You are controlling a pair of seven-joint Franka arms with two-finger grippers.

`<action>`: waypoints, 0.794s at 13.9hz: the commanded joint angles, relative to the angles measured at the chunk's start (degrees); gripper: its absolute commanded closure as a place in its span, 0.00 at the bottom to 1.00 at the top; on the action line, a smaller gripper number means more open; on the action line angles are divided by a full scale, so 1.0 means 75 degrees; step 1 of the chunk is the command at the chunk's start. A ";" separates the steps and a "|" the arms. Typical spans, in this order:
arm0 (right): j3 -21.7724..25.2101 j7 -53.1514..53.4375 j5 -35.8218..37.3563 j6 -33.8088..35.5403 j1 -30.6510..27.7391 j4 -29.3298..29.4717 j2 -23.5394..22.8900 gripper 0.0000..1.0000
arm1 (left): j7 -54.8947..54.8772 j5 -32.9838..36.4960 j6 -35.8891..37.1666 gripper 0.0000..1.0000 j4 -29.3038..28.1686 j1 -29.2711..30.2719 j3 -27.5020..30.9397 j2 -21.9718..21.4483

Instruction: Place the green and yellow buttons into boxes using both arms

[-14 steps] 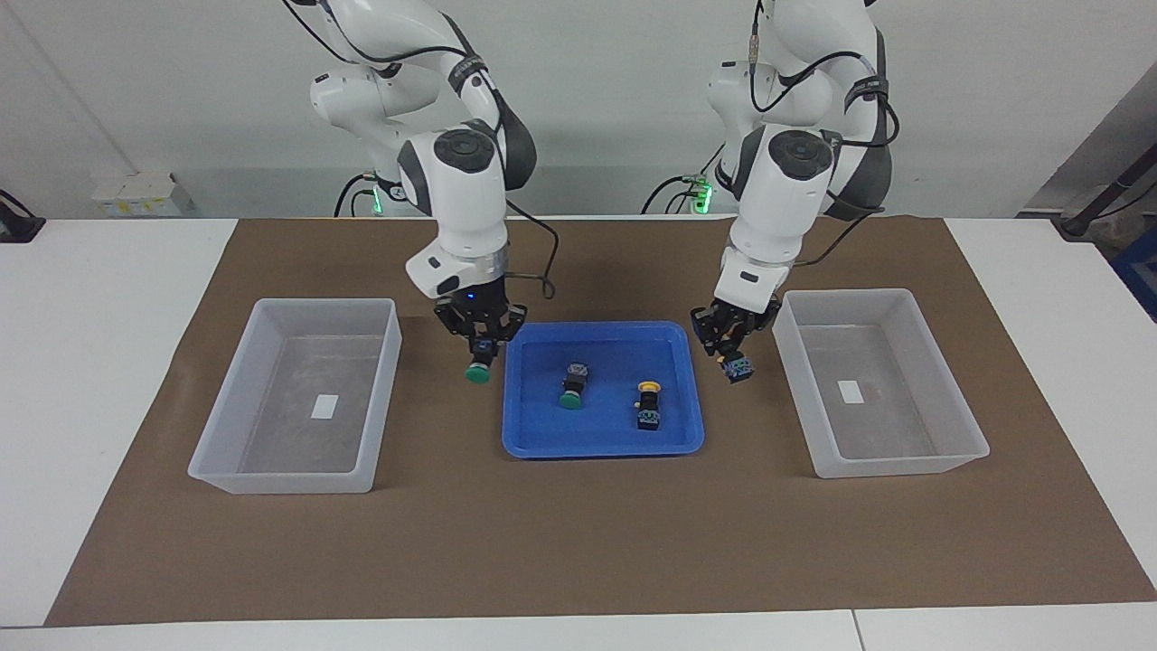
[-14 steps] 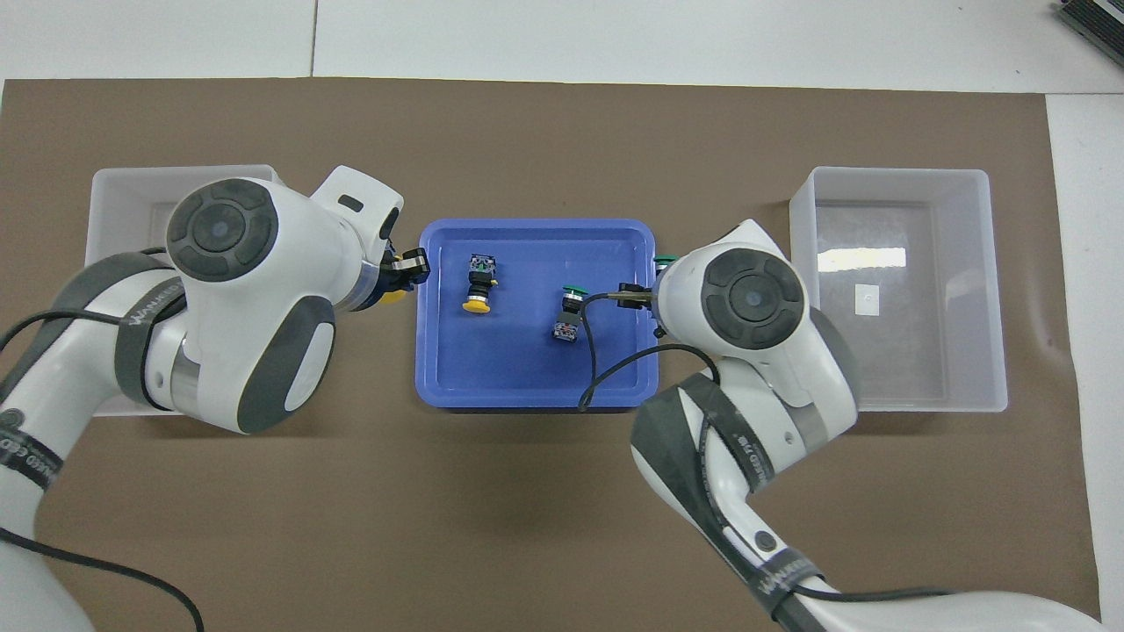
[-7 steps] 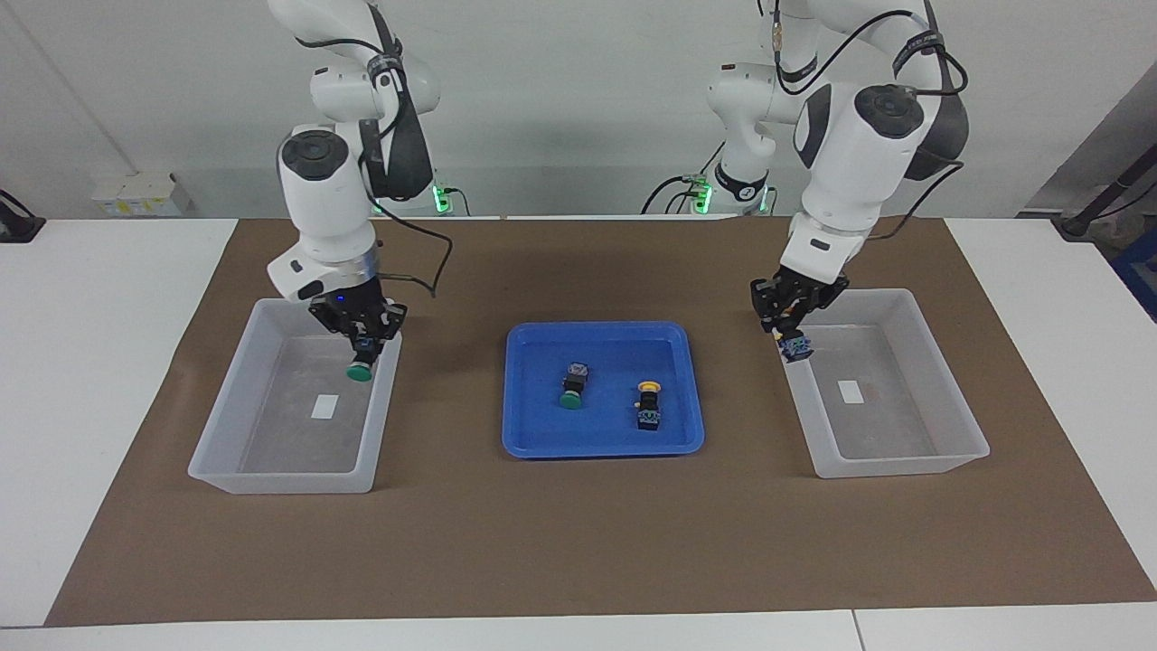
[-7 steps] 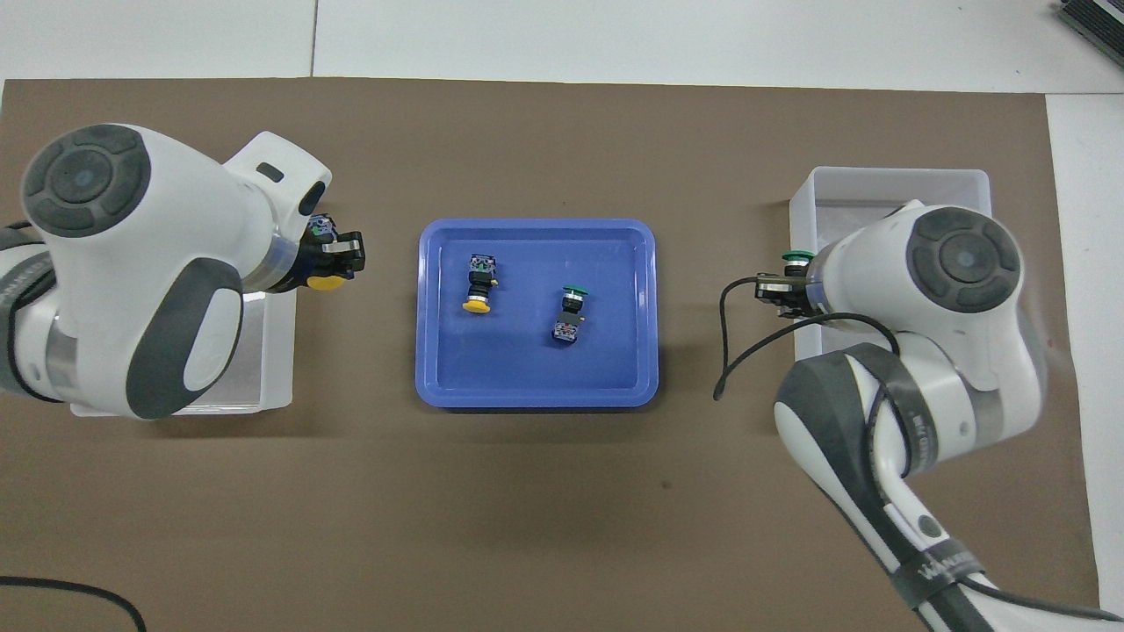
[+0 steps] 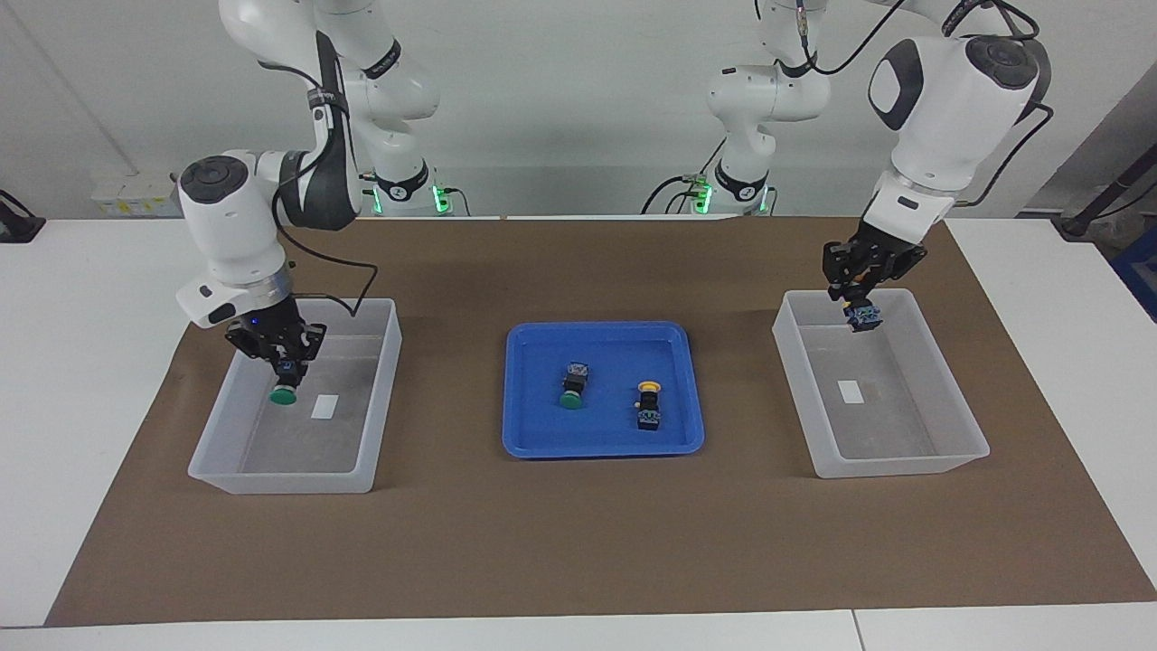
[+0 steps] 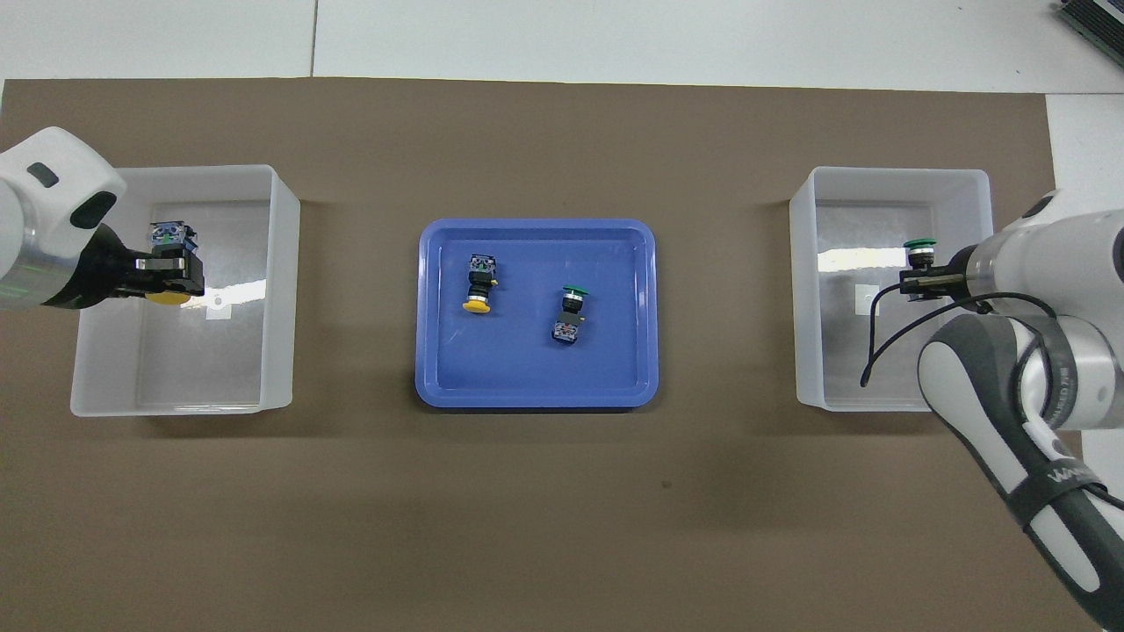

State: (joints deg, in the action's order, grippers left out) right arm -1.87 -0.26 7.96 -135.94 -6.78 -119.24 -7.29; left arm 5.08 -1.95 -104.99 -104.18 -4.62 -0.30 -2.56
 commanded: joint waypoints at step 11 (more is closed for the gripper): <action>-0.0103 -0.0095 0.0064 -0.1597 -0.0631 0.0782 -0.1747 0.45 | -0.1169 -0.0173 -0.2041 1.00 -0.1273 0.0639 0.0028 0.0305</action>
State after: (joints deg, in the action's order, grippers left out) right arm -1.87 -0.52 7.97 -147.39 -10.89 -114.20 -20.04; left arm -2.39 -2.10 -115.77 -111.70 -0.17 0.06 -1.68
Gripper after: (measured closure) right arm 0.683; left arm 0.586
